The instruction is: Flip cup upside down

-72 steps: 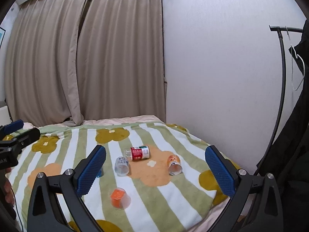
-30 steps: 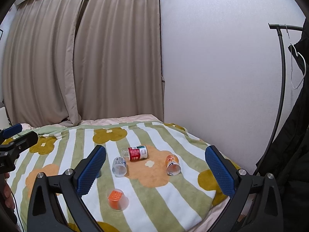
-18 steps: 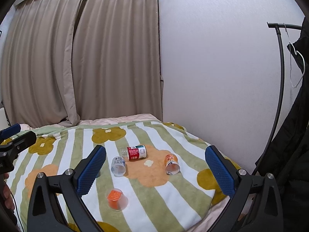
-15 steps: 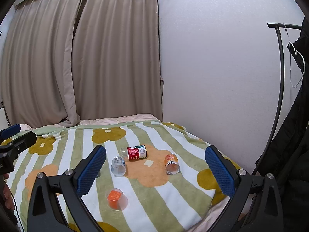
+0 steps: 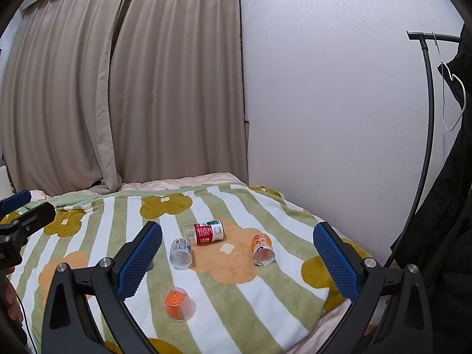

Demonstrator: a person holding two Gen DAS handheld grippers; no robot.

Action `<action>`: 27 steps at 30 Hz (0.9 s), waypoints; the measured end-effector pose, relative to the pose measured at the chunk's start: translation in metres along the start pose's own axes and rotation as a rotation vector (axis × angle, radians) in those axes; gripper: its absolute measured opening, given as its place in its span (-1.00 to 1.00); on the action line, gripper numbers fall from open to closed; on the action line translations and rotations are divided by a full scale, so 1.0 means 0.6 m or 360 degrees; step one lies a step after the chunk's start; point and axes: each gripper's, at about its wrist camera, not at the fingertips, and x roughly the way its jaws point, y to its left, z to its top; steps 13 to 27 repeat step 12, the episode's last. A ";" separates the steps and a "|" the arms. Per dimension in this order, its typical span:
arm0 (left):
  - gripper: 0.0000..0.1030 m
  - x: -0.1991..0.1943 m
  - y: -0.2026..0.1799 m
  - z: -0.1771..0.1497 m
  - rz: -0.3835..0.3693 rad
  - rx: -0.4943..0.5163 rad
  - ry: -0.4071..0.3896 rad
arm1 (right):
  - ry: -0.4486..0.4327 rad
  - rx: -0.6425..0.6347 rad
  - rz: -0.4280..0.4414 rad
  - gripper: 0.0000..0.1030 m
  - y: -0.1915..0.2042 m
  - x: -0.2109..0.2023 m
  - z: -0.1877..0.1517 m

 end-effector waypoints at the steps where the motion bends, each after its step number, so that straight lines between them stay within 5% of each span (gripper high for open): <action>1: 0.99 -0.001 0.001 0.000 0.0011 0.0003 -0.0006 | 0.0000 0.0000 0.0000 0.99 0.000 0.000 0.000; 27: 0.99 -0.012 -0.001 -0.003 0.0026 0.0027 -0.0092 | 0.0002 0.0003 0.0001 0.99 0.001 0.000 0.000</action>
